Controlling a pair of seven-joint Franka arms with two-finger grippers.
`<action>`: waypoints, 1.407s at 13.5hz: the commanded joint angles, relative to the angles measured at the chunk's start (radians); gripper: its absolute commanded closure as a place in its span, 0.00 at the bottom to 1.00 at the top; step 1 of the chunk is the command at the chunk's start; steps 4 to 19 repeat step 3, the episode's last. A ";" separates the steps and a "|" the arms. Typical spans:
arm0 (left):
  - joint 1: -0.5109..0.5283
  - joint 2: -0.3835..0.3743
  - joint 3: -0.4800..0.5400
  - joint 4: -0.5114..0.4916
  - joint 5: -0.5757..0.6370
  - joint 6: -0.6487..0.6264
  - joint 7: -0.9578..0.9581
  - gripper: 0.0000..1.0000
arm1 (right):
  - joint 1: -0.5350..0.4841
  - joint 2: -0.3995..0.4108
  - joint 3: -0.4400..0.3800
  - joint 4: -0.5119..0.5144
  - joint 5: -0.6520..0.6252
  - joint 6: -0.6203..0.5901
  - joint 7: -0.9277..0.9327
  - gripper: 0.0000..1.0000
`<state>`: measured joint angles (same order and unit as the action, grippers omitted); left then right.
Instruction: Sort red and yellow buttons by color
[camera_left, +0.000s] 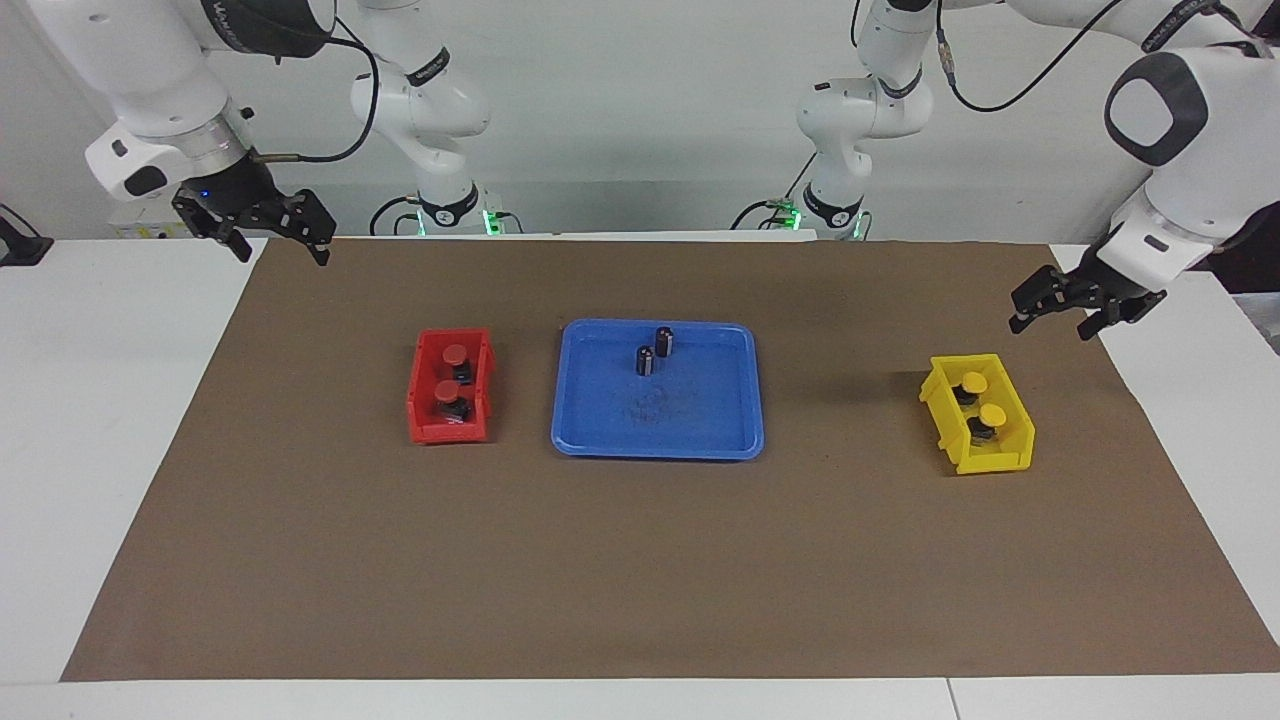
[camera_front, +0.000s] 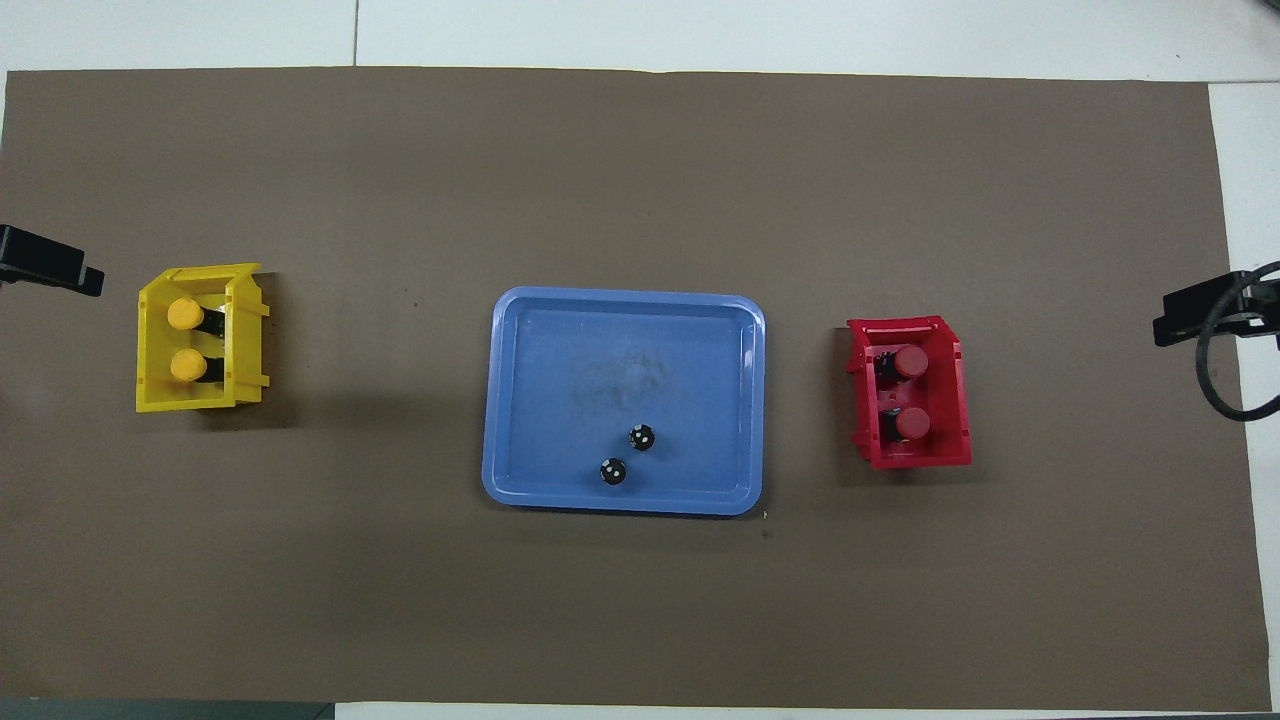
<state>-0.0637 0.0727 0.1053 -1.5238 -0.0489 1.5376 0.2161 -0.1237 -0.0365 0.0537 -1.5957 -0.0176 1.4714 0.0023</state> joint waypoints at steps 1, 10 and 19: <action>-0.051 -0.057 0.002 0.007 0.073 -0.074 -0.035 0.00 | -0.005 0.009 -0.002 0.016 0.004 0.000 -0.033 0.00; -0.050 -0.062 0.008 0.010 0.067 -0.108 -0.041 0.00 | -0.005 0.009 -0.002 0.014 0.004 0.000 -0.033 0.00; -0.050 -0.062 0.008 0.010 0.067 -0.108 -0.041 0.00 | -0.005 0.009 -0.002 0.014 0.004 0.000 -0.033 0.00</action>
